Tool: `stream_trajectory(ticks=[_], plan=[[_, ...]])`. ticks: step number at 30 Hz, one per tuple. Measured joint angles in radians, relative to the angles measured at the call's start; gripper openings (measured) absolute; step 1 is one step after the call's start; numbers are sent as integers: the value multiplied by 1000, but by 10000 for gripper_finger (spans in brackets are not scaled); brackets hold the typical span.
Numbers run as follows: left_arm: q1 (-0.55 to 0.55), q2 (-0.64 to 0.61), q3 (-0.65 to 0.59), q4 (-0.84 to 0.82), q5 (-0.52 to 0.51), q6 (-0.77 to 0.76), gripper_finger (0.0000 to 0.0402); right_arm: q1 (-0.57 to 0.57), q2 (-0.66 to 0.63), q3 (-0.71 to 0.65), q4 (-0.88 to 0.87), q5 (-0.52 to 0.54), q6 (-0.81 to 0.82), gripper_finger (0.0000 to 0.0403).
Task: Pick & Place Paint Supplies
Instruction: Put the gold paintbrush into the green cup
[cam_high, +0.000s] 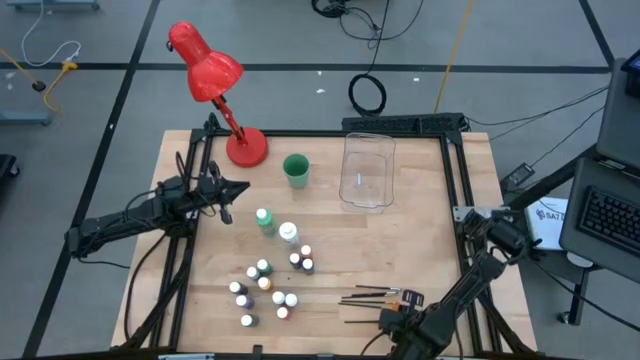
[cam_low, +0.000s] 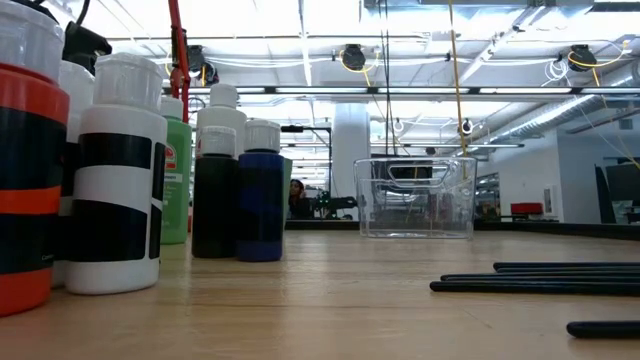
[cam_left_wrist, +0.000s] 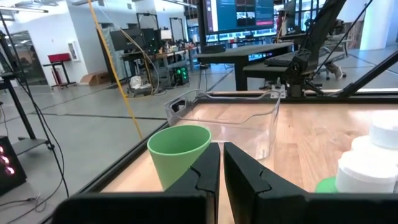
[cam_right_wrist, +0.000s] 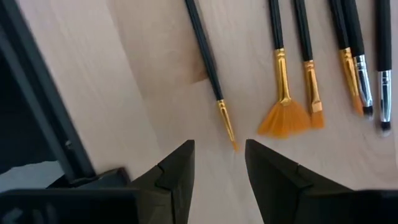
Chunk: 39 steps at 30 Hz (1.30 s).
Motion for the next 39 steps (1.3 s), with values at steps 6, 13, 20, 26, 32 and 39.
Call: stream_trajectory(ticks=[6,13,20,26,32,39], plan=[[0,0,0,-11,0,0,26,0,0,-18,26,18,-6,137],[0,0,0,-17,1,0,26,0,-8,-125,165,-7,-1,137],[0,0,0,-20,2,0,26,0,-6,-152,168,-19,-1,100],[0,0,0,-21,2,0,26,0,-4,-153,165,-38,-6,12],[0,0,0,-34,3,-4,26,1,-48,-155,162,-30,-18,4],[0,0,0,-2,3,-3,26,20,-199,-158,100,59,-111,1]])
